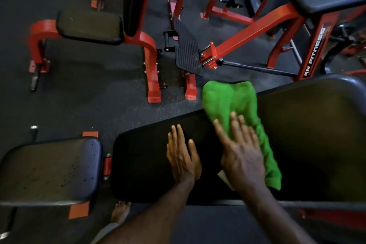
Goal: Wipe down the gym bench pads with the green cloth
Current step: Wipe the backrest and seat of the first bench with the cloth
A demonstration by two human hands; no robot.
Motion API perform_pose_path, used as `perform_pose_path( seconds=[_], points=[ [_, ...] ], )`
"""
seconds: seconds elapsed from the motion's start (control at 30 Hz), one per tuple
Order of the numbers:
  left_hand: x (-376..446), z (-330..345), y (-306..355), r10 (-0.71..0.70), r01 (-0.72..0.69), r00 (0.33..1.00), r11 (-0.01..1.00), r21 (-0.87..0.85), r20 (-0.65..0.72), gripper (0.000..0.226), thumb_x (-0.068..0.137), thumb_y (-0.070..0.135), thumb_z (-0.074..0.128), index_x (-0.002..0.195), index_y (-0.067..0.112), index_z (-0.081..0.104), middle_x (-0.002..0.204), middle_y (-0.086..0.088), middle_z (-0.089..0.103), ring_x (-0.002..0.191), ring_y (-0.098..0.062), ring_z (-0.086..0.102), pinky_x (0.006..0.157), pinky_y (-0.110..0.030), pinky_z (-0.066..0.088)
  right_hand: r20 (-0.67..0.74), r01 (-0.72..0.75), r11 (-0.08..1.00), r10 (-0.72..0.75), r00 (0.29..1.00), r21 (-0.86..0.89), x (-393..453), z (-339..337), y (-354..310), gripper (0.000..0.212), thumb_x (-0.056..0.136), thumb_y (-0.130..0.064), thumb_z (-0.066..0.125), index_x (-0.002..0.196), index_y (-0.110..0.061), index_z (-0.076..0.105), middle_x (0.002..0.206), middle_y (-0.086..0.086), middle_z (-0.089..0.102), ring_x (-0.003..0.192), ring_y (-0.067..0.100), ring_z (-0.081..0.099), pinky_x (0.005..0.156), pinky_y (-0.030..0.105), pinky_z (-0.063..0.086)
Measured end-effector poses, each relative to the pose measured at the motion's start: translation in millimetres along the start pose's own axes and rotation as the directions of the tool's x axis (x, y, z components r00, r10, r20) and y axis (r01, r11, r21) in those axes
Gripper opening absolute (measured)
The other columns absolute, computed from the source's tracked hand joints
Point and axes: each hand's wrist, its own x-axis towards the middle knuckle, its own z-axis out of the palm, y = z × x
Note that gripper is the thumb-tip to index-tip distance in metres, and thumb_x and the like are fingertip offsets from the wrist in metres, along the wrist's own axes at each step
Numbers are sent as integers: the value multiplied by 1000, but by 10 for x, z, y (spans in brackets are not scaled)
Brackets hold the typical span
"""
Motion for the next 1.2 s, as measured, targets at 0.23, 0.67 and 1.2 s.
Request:
perform_pose_path(
  seconds=[0.23, 0.67, 1.2],
  points=[
    [21, 2, 4, -17, 17, 1000, 1000, 2, -23, 73, 98, 54, 21, 164, 22, 23, 172, 5, 16, 159, -15, 11, 127, -36, 7, -97, 4, 999, 0, 995, 39, -155, 10, 153, 56, 92, -23, 43, 144, -31, 61, 149, 13, 57, 135, 33, 56, 120, 47, 30],
    [36, 14, -30, 40, -39, 998, 999, 16, -42, 70, 98, 43, 32, 164, 21, 25, 171, 0, 21, 159, -22, 17, 127, -42, 13, -253, -192, 972, 222, 942, 138, -638, 40, 68, 59, 87, -12, 55, 142, -32, 62, 151, 7, 56, 144, 27, 47, 126, 49, 17],
    [63, 99, -122, 46, -46, 996, 999, -4, -75, 75, 97, 55, 27, 163, 20, 29, 171, -3, 24, 158, -24, 19, 126, -43, 12, -467, -400, 849, 525, 712, 345, -1103, 625, -631, 55, 92, -15, 56, 146, -23, 60, 159, 13, 46, 150, 29, 38, 124, 51, 20]
  ],
)
